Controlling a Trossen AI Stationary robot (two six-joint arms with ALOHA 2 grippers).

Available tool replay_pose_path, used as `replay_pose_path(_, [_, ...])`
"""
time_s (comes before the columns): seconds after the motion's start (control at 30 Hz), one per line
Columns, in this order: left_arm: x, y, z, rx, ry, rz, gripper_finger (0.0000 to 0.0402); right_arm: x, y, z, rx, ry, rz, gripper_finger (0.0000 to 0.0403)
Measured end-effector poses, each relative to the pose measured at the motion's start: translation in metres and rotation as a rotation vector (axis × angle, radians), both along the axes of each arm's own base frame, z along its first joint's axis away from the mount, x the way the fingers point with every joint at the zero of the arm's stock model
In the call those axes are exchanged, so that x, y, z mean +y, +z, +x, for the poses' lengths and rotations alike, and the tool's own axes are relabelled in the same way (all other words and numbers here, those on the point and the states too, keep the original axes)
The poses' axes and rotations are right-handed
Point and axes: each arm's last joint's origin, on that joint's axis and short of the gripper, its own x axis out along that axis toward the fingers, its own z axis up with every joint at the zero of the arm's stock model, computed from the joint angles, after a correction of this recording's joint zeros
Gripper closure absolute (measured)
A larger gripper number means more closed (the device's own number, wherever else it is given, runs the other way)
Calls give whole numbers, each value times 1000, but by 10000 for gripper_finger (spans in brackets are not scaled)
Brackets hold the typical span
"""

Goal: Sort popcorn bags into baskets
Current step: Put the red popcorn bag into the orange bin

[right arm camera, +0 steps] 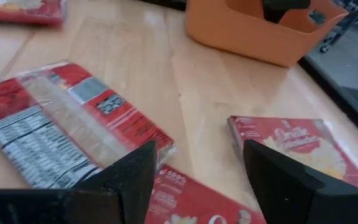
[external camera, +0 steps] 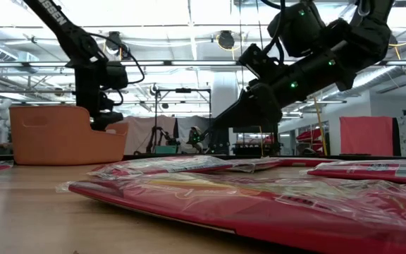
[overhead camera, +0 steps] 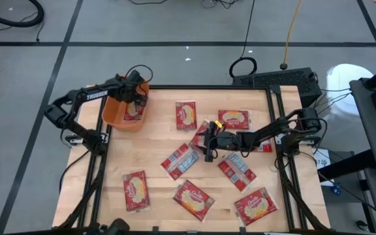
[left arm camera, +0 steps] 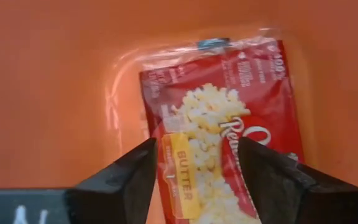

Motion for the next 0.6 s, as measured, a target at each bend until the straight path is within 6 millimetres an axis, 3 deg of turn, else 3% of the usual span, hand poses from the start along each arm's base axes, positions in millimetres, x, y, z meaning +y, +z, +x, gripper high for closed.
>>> replay_pose_path(0.27, [6, 1, -1, -51, -35, 6, 190, -15, 7, 3, -67, -30, -43, 170])
replay_pose_path(0.6, [8, 1, -1, -36, -69, 36, 209, -16, 8, 3, -107, -76, 67, 170])
